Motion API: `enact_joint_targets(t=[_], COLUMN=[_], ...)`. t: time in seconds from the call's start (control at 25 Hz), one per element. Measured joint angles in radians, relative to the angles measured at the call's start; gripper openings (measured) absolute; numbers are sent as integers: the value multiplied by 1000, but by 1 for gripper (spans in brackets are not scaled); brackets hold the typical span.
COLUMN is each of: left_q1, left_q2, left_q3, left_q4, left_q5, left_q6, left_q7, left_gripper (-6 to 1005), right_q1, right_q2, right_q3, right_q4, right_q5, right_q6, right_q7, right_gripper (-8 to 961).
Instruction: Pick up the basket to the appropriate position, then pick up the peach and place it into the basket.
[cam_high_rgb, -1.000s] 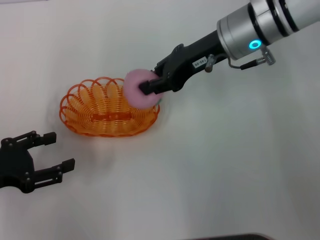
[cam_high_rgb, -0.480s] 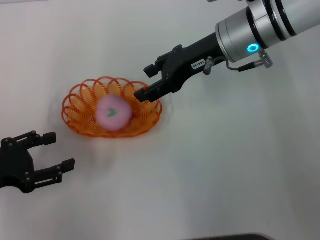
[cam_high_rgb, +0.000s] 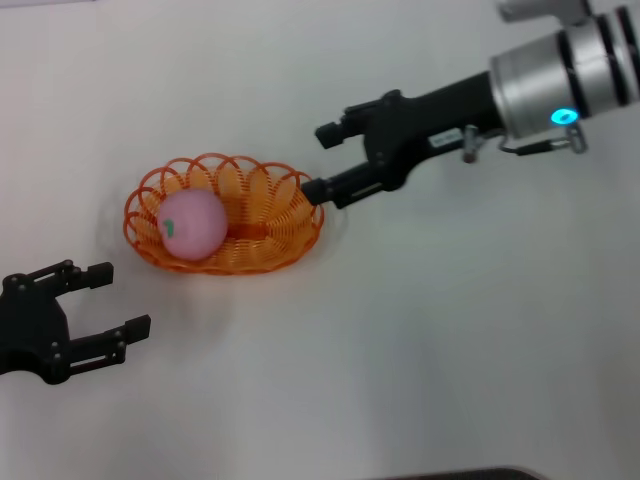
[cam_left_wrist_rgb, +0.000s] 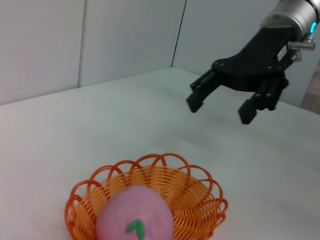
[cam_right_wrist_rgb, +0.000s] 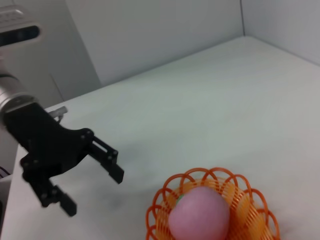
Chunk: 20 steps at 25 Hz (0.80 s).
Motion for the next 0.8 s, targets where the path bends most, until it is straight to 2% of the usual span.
enact_joint_targets(t=[0.24,0.48,0.8], left_q1=[0,-8,-8], left_q2=[0,0,0], left_q3=[0,-1,-2], left_q4=[-6,-33,-40], left_q5=[-4,-7,-7], left_q6=[0,0,0], left_q7=[0,5,5], left_gripper=[800,800,800], right_q1=[-115,-218,-301], right_q2=[-6,10,8], right_q3=[103,247,296], right_q4=[-42,-59,-49], right_q5=[1,2,-4], right_q6=[-90,-152,-147], right_q7=[-162,-323,-425], right_gripper=[884,884,884])
